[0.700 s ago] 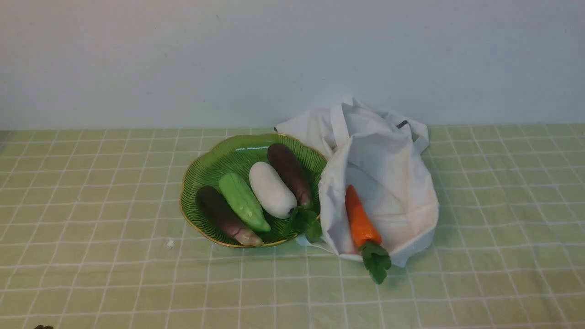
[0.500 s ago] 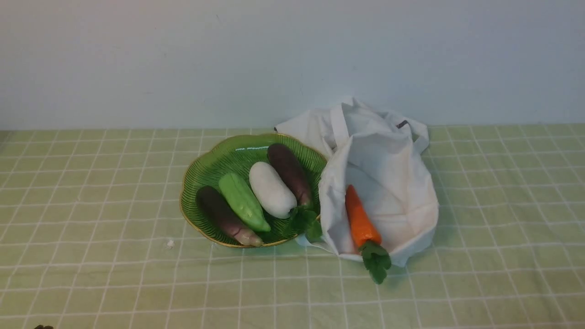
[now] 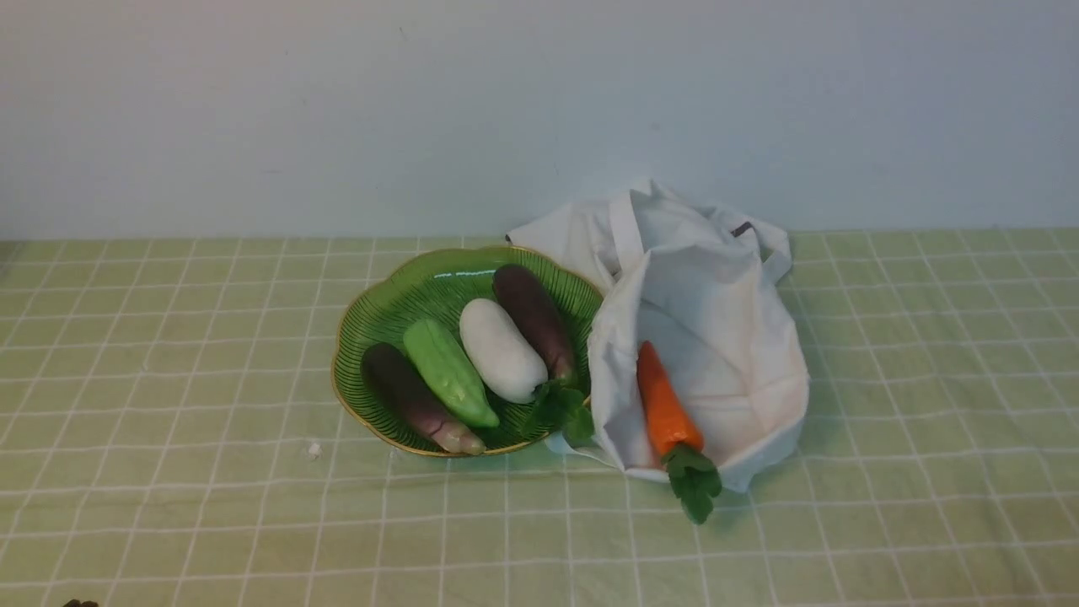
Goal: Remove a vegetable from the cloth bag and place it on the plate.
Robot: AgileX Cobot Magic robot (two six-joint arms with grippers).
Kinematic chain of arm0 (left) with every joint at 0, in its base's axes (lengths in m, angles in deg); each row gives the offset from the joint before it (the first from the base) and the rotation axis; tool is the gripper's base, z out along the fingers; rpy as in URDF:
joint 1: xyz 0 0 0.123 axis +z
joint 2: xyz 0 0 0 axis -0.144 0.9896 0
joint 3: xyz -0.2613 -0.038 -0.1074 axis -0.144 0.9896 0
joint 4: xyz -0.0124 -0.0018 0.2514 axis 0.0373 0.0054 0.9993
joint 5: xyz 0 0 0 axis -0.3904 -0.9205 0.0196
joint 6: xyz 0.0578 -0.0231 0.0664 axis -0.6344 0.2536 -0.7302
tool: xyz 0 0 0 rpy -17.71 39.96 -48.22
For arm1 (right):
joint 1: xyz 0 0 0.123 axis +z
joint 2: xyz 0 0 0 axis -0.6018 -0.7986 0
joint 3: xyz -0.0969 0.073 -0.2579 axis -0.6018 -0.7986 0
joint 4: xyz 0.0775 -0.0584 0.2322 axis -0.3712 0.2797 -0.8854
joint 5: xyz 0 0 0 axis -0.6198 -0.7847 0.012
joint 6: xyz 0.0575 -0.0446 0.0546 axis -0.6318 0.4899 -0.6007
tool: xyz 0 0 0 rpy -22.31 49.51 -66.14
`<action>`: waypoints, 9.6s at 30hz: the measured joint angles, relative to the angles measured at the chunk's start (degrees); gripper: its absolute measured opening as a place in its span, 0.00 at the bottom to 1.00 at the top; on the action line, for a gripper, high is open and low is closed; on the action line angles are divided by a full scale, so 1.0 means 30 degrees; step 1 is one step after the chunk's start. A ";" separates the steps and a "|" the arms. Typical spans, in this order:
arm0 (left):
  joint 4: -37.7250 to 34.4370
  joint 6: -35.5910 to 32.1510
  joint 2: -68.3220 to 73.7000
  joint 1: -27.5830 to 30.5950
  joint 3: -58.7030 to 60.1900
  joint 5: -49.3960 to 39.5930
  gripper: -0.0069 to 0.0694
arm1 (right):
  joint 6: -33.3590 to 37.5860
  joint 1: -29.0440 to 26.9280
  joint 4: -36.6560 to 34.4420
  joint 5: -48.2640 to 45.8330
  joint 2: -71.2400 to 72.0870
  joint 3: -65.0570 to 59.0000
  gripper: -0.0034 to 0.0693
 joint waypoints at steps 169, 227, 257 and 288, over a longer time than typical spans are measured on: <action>0.0000 0.0000 0.0000 0.0000 0.0000 0.0000 0.08 | -0.5458 1.3102 0.1957 -1.6345 -4.3094 4.2003 0.77; 0.0000 0.0000 0.0000 0.0000 0.0000 0.0000 0.08 | -0.6465 1.3102 0.5926 0.3061 -0.9995 0.9506 0.03; 0.0000 0.0000 0.0000 0.0000 0.0000 0.0000 0.08 | -0.0281 0.4032 0.0200 0.3896 -0.1125 0.2900 0.03; 0.0000 0.0000 0.0000 0.0000 0.0000 0.0000 0.08 | -0.0006 0.1142 0.1080 0.0171 0.0013 -0.0032 0.03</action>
